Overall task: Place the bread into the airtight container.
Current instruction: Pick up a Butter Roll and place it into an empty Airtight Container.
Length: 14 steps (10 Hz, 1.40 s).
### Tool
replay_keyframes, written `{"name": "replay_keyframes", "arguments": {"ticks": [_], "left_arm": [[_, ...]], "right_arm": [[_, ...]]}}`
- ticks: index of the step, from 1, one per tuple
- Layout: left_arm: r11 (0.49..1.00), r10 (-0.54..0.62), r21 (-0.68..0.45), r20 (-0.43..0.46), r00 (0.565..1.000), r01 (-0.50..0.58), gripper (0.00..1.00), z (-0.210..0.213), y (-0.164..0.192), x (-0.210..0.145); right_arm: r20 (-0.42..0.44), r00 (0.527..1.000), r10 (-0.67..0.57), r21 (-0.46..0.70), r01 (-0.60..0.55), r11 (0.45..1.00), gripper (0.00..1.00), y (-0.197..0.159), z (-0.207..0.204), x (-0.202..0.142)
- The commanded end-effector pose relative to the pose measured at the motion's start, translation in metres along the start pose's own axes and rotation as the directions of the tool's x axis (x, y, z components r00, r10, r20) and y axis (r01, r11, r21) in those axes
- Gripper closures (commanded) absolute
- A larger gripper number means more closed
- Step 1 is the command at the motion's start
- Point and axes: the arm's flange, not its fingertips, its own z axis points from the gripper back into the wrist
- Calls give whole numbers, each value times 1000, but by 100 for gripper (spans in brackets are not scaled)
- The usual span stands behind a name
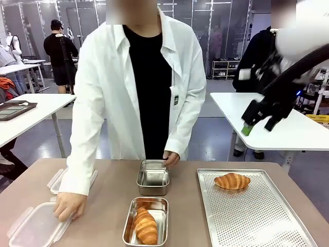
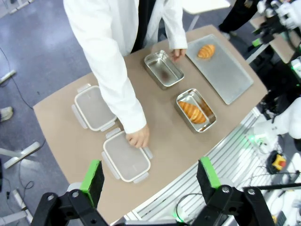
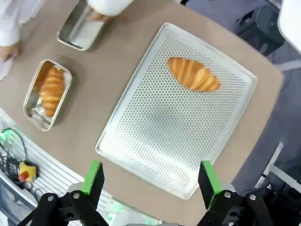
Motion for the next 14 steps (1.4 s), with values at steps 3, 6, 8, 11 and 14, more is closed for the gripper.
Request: {"name": "replay_keyframes", "arguments": {"ticks": [3,6,8,11,14], "left_arm": [[1000,-21,-15,-2,1000,21,0,1,-1,0],[1000,-21,-15,-2,1000,21,0,1,-1,0],[1000,-21,-15,-2,1000,21,0,1,-1,0],[1000,-21,-15,-2,1000,21,0,1,-1,0],[1000,-21,-15,-2,1000,21,0,1,-1,0]], "right_arm": [[-78,996,34,91,-26,995,0,-38,-92,37],[-69,998,3,122,5,992,0,-52,-104,31],[-9,996,-87,265,86,960,0,-92,-64,-2],[155,912,-381,463,273,843,0,-191,3,-138],[190,810,-555,525,394,754,0,-221,19,-228]]}}
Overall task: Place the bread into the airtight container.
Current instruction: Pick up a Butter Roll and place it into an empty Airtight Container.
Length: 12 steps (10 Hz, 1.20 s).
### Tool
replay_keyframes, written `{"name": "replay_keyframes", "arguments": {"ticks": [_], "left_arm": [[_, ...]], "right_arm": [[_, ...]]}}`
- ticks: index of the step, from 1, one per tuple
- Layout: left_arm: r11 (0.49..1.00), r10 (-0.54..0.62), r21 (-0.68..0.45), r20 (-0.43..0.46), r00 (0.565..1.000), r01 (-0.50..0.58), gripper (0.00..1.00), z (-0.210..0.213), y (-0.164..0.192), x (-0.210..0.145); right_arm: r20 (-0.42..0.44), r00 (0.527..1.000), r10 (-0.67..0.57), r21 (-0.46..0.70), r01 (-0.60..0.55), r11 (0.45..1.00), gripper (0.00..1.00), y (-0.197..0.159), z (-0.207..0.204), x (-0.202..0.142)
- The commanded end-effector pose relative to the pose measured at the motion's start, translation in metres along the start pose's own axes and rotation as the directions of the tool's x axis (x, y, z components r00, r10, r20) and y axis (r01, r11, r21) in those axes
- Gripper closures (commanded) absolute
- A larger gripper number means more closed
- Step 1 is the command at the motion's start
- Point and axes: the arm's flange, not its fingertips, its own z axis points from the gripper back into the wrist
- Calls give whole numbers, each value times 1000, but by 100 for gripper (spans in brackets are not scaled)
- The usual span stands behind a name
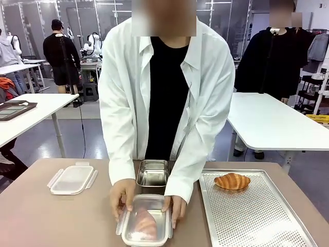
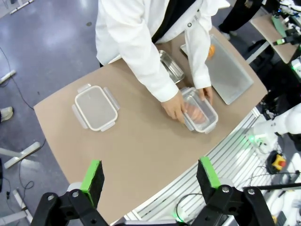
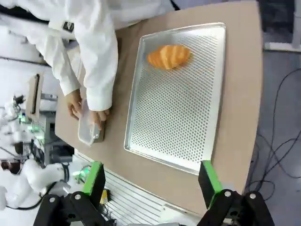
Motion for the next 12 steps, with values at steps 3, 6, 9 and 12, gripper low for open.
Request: {"name": "replay_keyframes", "arguments": {"ticks": [3,6,9,12], "left_arm": [[1000,-22,-15,-2,1000,22,0,1,-1,0],[1000,-22,-15,-2,1000,22,0,1,-1,0],[1000,-22,-15,-2,1000,22,0,1,-1,0],[1000,-22,-15,-2,1000,22,0,1,-1,0]], "right_arm": [[22,999,-35,10,35,999,0,-11,4,-11],[22,999,-35,10,35,999,0,-11,4,-11],[22,999,-35,10,35,999,0,-11,4,-11],[22,999,-35,10,35,999,0,-11,4,-11]]}}
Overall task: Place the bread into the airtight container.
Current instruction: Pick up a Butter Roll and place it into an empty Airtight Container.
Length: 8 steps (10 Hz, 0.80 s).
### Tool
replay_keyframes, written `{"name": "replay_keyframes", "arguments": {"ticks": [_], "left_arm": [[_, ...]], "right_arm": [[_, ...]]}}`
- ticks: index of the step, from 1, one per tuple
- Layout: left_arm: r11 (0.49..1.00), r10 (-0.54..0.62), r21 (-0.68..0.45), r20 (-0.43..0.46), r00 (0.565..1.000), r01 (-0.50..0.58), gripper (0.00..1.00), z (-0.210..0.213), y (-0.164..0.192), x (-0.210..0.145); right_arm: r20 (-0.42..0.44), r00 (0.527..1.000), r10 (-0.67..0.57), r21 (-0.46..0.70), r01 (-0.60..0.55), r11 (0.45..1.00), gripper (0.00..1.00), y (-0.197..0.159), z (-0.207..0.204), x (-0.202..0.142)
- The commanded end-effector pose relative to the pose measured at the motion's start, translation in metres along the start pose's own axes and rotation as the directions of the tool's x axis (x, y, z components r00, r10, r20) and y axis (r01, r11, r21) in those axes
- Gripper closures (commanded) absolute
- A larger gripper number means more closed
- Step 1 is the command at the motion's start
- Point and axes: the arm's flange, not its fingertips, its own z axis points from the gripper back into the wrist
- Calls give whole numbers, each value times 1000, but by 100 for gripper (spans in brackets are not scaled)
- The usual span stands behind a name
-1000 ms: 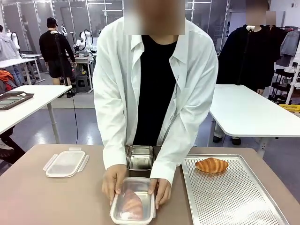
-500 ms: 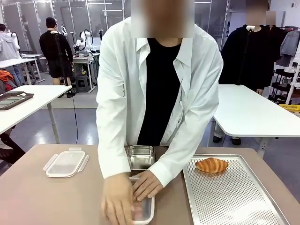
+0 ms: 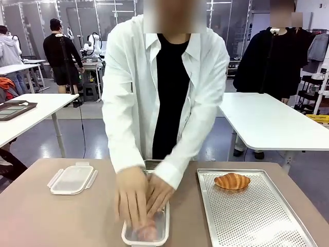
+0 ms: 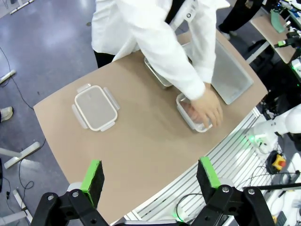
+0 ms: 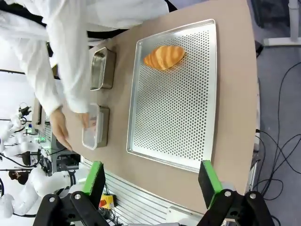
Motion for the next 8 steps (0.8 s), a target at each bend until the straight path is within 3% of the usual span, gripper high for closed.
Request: {"name": "replay_keyframes", "arguments": {"ticks": [1,5,7,8], "left_arm": [[1000,-21,-15,-2,1000,21,0,1,-1,0],[1000,-21,-15,-2,1000,21,0,1,-1,0],[1000,-21,-15,-2,1000,21,0,1,-1,0],[1000,-21,-15,-2,1000,21,0,1,-1,0]], "right_arm": [[-9,1000,13,-6,-13,1000,0,-1,2,0],[0,1000,0,0,0,1000,0,0,0,0],[-125,955,269,-95,-282,955,0,52,-19,-3],[-212,900,381,-137,-413,900,0,80,-40,-1]]}}
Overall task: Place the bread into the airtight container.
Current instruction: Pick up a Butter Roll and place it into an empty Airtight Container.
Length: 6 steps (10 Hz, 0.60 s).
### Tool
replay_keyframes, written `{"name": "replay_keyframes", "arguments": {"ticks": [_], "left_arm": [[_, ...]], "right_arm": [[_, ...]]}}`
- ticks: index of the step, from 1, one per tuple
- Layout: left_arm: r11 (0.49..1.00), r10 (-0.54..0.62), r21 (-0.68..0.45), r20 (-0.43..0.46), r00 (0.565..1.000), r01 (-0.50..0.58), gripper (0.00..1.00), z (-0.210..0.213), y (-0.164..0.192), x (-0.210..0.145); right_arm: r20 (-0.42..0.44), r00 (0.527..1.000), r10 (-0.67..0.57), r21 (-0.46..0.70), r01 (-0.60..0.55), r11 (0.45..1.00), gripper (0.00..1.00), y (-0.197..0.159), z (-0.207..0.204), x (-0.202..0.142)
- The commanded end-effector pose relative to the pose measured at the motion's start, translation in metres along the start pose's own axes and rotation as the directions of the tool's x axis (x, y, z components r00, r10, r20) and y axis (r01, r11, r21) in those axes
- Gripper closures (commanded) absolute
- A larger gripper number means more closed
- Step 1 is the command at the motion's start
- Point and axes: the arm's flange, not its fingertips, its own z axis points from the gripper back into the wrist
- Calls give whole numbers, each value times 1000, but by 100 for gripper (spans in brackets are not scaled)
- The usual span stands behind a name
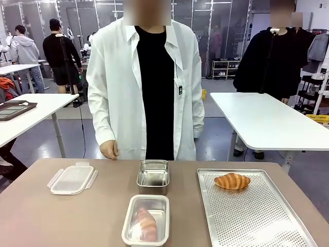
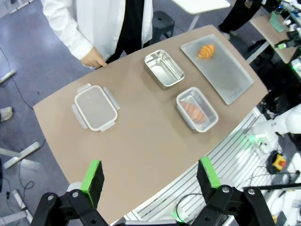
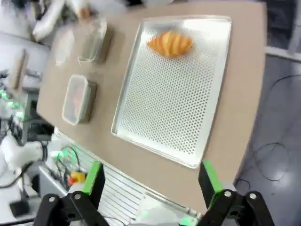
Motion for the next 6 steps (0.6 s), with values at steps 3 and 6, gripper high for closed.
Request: {"name": "replay_keyframes", "arguments": {"ticks": [3,6], "left_arm": [[1000,-21,-15,-2,1000,21,0,1,-1,-1],[1000,-21,-15,-2,1000,21,0,1,-1,-1]], "right_arm": [[-281,815,507,-176,-563,807,0,104,-85,46],[-445,537,717,-151,-834,531,0,142,-159,73]]}}
